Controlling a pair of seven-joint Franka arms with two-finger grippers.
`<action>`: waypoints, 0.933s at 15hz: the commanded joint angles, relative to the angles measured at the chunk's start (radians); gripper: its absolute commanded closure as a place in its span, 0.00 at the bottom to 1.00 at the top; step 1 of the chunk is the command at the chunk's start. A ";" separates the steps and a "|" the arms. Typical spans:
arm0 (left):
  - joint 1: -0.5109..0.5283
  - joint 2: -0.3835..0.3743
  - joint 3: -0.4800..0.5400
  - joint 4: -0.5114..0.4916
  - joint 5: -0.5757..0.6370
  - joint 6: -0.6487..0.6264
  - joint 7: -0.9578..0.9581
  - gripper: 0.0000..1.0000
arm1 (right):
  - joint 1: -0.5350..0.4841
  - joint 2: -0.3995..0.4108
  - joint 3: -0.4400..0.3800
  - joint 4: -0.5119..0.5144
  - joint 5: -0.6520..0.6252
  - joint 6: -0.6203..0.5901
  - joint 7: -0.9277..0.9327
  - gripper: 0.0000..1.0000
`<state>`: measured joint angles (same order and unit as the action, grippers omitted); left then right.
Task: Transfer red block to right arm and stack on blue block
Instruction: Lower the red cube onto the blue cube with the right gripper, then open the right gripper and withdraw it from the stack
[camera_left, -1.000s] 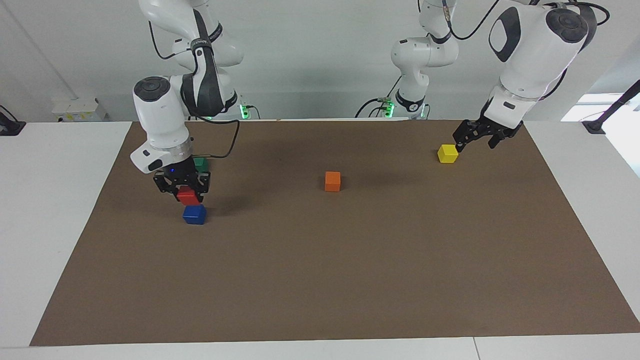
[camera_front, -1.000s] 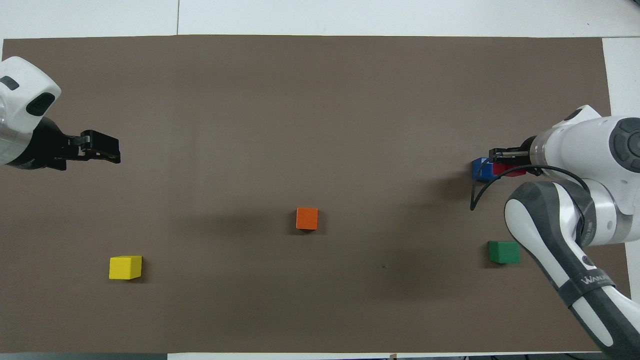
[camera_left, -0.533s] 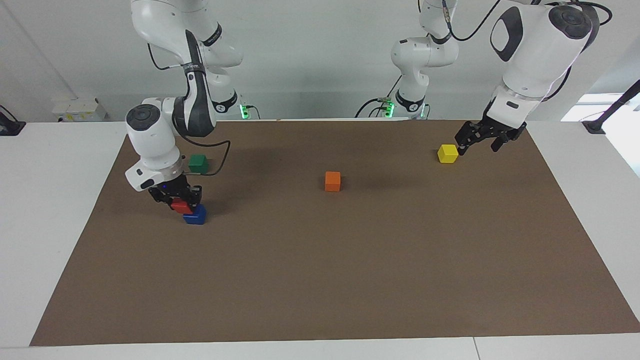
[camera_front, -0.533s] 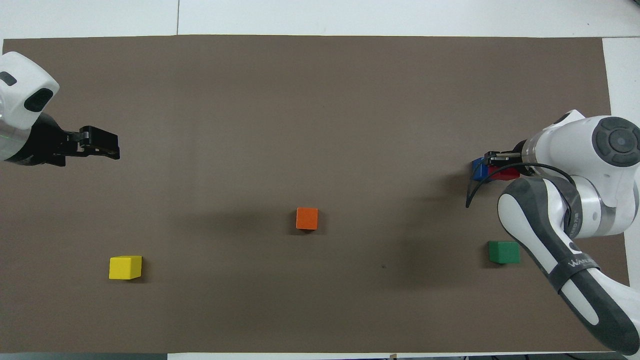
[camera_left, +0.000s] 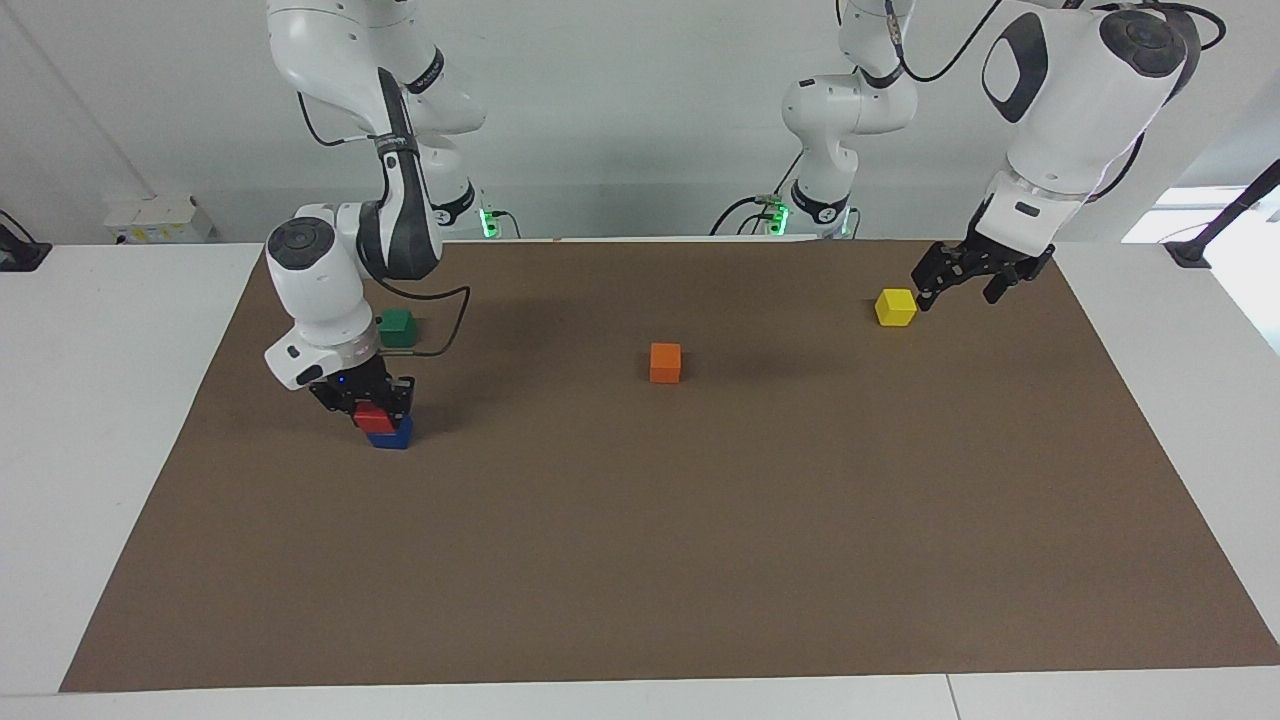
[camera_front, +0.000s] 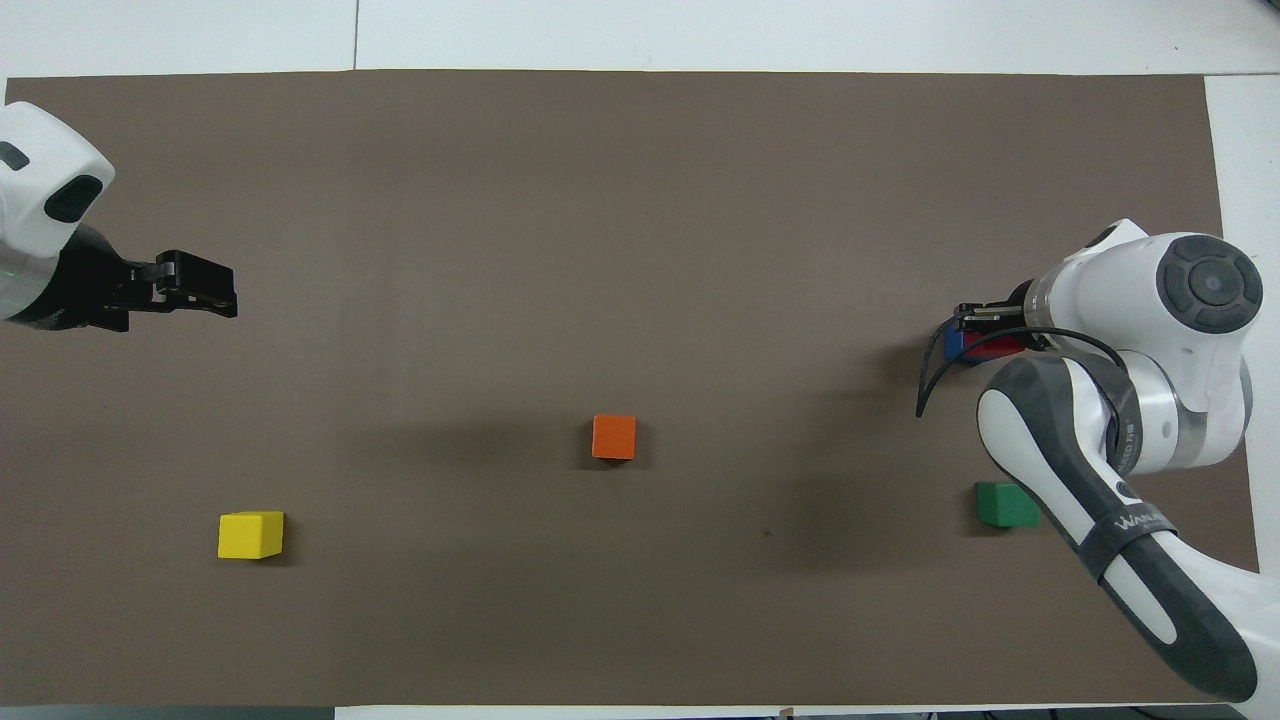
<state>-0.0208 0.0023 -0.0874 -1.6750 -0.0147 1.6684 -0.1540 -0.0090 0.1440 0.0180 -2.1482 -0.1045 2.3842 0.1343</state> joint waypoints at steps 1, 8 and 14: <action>-0.016 0.010 0.017 0.017 0.005 0.005 0.005 0.00 | -0.006 0.002 0.008 -0.006 -0.023 0.016 0.018 1.00; -0.018 0.010 0.015 0.015 0.005 0.002 0.007 0.00 | -0.009 0.003 0.008 -0.006 -0.023 0.018 0.008 1.00; -0.018 0.008 0.015 0.014 0.005 0.004 0.005 0.00 | -0.009 0.003 0.008 -0.002 -0.023 0.007 0.008 0.06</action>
<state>-0.0208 0.0025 -0.0872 -1.6747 -0.0147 1.6695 -0.1540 -0.0083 0.1444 0.0179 -2.1484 -0.1045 2.3841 0.1342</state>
